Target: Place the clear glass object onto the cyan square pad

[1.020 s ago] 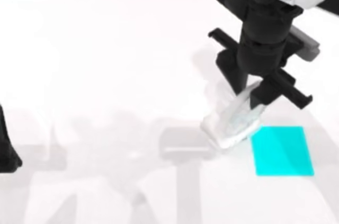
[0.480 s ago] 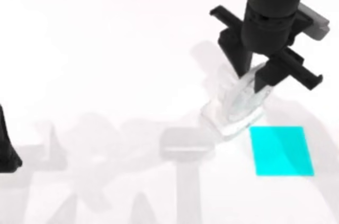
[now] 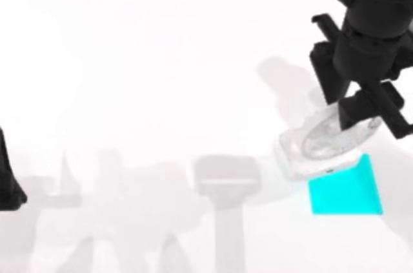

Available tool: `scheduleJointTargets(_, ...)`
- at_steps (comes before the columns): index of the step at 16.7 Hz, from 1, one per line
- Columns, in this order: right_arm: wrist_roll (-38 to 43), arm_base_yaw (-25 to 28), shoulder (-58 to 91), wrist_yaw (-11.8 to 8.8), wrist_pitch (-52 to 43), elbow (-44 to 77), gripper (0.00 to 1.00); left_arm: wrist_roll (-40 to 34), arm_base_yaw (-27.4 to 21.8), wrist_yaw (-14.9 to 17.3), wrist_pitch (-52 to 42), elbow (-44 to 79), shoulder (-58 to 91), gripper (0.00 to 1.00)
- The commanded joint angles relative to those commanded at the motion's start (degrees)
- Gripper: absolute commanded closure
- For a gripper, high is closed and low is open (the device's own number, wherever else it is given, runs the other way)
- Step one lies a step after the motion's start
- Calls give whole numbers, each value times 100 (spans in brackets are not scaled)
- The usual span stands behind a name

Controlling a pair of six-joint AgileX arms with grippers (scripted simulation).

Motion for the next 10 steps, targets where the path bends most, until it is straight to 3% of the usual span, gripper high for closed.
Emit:
scheduleJointTargets(4,1113,-264,-628,-76,251,-936,100,0,0,0,0,0,0,0)
scheduleJointTargets(10,1322,-298,-769,-87,309,-1131,100,0,0,0,0,0,0,0)
